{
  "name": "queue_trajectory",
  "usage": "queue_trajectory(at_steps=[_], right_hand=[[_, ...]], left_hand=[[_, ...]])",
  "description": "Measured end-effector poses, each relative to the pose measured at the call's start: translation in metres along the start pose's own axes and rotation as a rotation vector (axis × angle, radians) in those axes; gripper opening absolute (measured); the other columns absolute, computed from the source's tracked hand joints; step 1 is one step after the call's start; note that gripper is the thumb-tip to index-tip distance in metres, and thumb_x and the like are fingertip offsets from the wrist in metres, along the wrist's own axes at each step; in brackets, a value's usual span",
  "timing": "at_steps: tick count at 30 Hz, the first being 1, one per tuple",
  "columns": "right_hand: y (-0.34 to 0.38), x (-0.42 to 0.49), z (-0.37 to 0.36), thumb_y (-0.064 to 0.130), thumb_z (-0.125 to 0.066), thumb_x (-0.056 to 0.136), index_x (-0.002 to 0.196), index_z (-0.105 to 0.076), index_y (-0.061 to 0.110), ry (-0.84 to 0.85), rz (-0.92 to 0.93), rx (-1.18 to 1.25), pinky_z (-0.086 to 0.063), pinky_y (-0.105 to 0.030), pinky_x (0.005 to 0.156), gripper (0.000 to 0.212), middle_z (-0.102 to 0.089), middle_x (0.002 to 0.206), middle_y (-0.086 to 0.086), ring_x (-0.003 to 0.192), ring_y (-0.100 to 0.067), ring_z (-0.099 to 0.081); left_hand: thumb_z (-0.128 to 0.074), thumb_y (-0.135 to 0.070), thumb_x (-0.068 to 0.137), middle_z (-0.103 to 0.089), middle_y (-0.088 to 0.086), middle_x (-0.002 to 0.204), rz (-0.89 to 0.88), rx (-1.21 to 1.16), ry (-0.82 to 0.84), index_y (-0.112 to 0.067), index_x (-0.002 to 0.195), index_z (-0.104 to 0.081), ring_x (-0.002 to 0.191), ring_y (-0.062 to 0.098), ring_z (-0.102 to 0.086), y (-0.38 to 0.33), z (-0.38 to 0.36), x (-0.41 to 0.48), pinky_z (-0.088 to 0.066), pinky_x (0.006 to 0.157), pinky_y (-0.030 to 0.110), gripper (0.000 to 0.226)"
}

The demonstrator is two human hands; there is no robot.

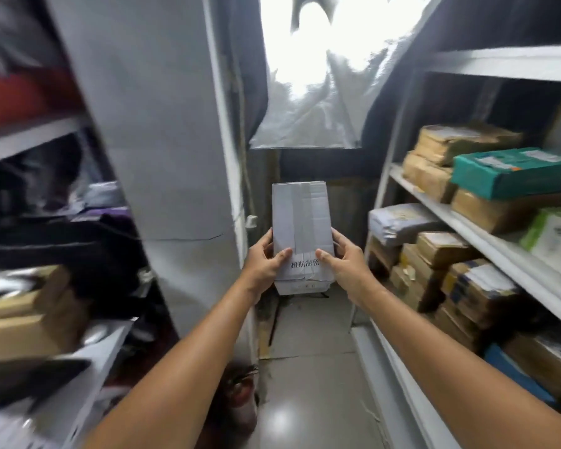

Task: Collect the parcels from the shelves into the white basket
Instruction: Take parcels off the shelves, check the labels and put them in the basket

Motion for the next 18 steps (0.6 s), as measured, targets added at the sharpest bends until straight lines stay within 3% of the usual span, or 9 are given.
queue_trajectory(at_steps=[4, 6, 9, 12, 14, 16, 18], right_hand=[[-0.023, -0.012, -0.035, 0.001, -0.062, 0.09, 0.116, -0.057, 0.033, 0.174, -0.066, 0.069, -0.057, -0.025, 0.067, 0.041, -0.072, 0.104, 0.005, 0.089, -0.01, -0.071], [-0.037, -0.03, -0.052, 0.0, -0.062, 0.09, 0.119, -0.056, 0.029, 0.266, -0.108, 0.083, -0.057, -0.026, 0.066, 0.042, -0.073, 0.1, 0.008, 0.087, -0.01, -0.071], [-0.054, -0.065, -0.077, 0.002, -0.063, 0.09, 0.121, -0.058, 0.029, 0.415, -0.142, 0.068, -0.059, -0.032, 0.073, 0.042, -0.071, 0.108, 0.003, 0.094, -0.014, -0.07], [-0.065, -0.108, -0.105, 0.004, -0.063, 0.09, 0.103, -0.062, 0.044, 0.566, -0.177, 0.02, -0.059, -0.036, 0.079, 0.042, -0.07, 0.11, 0.004, 0.099, -0.015, -0.068], [-0.071, -0.138, -0.129, 0.006, -0.064, 0.089, 0.105, -0.063, 0.043, 0.662, -0.193, -0.003, -0.059, -0.033, 0.077, 0.04, -0.071, 0.109, 0.007, 0.098, -0.013, -0.069], [-0.079, -0.167, -0.155, 0.006, -0.064, 0.09, 0.12, -0.06, 0.034, 0.745, -0.213, -0.007, -0.06, -0.032, 0.076, 0.04, -0.071, 0.109, 0.008, 0.097, -0.013, -0.069], [-0.088, -0.197, -0.18, 0.005, -0.063, 0.091, 0.127, -0.056, 0.029, 0.818, -0.242, -0.002, -0.06, -0.031, 0.077, 0.043, -0.07, 0.108, 0.008, 0.096, -0.013, -0.069]], left_hand=[[-0.069, -0.01, 0.086, -0.061, -0.017, 0.107, 0.036, 0.086, -0.215, -0.017, 0.142, -0.042, 0.094, -0.004, -0.062, 0.015, 0.028, -0.054, -0.052, 0.071, 0.013, 0.062], [-0.07, -0.011, 0.086, -0.058, -0.019, 0.11, 0.065, 0.142, -0.33, -0.016, 0.143, -0.039, 0.097, -0.007, -0.058, 0.023, 0.037, -0.095, -0.051, 0.071, 0.011, 0.065], [-0.072, -0.016, 0.085, -0.058, -0.004, 0.127, 0.115, 0.2, -0.485, -0.014, 0.145, -0.038, 0.11, 0.005, -0.059, 0.039, 0.051, -0.157, -0.053, 0.088, 0.023, 0.069], [-0.07, -0.019, 0.086, -0.06, 0.004, 0.128, 0.195, 0.178, -0.637, -0.017, 0.146, -0.038, 0.112, 0.019, -0.061, 0.056, 0.066, -0.224, -0.052, 0.095, 0.04, 0.067], [-0.068, -0.014, 0.088, -0.063, 0.005, 0.123, 0.208, 0.129, -0.72, -0.015, 0.144, -0.041, 0.107, 0.019, -0.063, 0.063, 0.077, -0.269, -0.055, 0.09, 0.038, 0.063], [-0.067, -0.01, 0.088, -0.064, -0.001, 0.117, 0.23, 0.115, -0.81, -0.016, 0.142, -0.043, 0.1, 0.013, -0.064, 0.066, 0.088, -0.312, -0.056, 0.081, 0.026, 0.059], [-0.066, -0.008, 0.088, -0.062, -0.001, 0.12, 0.252, 0.097, -0.896, -0.02, 0.141, -0.042, 0.101, 0.014, -0.062, 0.069, 0.099, -0.352, -0.055, 0.081, 0.025, 0.059]])
Point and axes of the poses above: each hand's wrist, its own x-axis towards the middle knuckle, its own z-axis out of the back of the hand, y = z × x, the point moved 3 cm from there along x, towards the middle knuckle
